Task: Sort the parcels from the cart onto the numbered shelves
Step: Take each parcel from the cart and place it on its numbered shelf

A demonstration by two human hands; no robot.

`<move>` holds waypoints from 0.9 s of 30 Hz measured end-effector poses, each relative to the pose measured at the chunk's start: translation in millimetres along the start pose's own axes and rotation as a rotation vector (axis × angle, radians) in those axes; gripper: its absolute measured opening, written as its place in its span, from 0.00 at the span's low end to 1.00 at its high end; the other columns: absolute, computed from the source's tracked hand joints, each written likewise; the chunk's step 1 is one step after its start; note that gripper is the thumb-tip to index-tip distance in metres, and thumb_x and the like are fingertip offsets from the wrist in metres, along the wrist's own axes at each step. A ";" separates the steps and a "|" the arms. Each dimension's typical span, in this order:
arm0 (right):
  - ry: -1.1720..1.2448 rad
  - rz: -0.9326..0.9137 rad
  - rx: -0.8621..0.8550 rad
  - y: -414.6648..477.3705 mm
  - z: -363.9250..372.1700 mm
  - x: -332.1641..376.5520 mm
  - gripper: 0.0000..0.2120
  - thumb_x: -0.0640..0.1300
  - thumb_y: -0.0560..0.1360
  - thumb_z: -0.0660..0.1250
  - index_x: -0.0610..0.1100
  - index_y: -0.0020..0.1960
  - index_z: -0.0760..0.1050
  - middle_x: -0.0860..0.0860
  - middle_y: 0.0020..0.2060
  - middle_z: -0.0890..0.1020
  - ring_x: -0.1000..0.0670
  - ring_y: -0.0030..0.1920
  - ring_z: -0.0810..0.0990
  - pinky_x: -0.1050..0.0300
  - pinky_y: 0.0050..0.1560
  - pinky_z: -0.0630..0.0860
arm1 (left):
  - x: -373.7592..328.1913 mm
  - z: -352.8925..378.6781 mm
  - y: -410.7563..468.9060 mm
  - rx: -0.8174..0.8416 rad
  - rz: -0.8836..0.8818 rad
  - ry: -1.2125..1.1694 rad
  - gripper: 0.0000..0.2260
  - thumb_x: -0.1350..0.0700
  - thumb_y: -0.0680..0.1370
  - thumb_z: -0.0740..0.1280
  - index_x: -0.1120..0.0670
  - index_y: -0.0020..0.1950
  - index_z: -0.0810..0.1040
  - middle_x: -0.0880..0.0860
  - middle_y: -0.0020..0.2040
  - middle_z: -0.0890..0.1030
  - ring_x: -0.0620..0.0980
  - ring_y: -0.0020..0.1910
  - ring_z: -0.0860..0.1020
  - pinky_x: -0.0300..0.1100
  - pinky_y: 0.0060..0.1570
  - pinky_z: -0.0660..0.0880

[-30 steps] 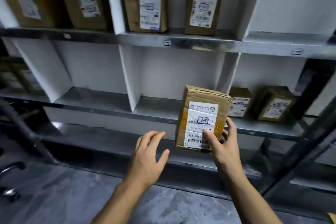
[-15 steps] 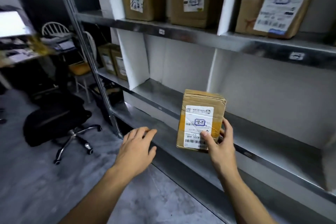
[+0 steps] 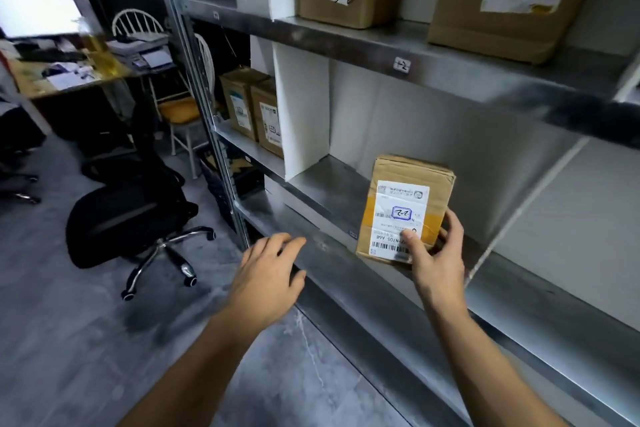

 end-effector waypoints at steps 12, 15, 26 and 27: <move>-0.024 0.084 -0.332 91.8 138.2 -23.1 0.31 0.50 0.76 0.73 0.58 0.73 0.61 0.56 0.61 0.78 0.52 0.60 0.79 0.49 0.64 0.74 | 95.1 16.9 179.3 0.103 0.299 -0.053 0.24 0.43 0.78 0.60 0.44 0.73 0.62 0.44 0.68 0.65 0.49 0.66 0.65 0.48 0.67 0.63; -0.007 0.154 -0.389 111.7 167.0 -28.8 0.31 0.48 0.76 0.73 0.58 0.73 0.61 0.53 0.63 0.79 0.49 0.62 0.79 0.41 0.66 0.75 | 114.9 18.1 209.2 0.135 0.384 -0.052 0.24 0.43 0.78 0.59 0.44 0.74 0.62 0.44 0.68 0.65 0.49 0.66 0.64 0.46 0.66 0.63; -0.126 0.219 -0.451 147.5 224.7 -47.2 0.31 0.51 0.75 0.73 0.60 0.73 0.60 0.53 0.66 0.77 0.50 0.64 0.76 0.46 0.64 0.73 | 141.2 34.2 275.7 0.243 0.521 -0.176 0.24 0.44 0.79 0.60 0.44 0.75 0.61 0.43 0.69 0.63 0.47 0.67 0.64 0.44 0.67 0.63; -0.115 0.216 -0.453 149.3 226.3 -48.6 0.31 0.51 0.75 0.73 0.61 0.72 0.60 0.54 0.65 0.78 0.50 0.64 0.76 0.46 0.66 0.74 | 142.3 35.4 279.1 0.243 0.522 -0.191 0.24 0.44 0.79 0.60 0.44 0.75 0.61 0.43 0.69 0.63 0.47 0.67 0.64 0.44 0.68 0.63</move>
Point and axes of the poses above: each hand's wrist, its own y-axis towards the middle knuckle, its own z-axis out of the palm, x = y × z, the point moved 2 cm from there along y, towards the middle knuckle
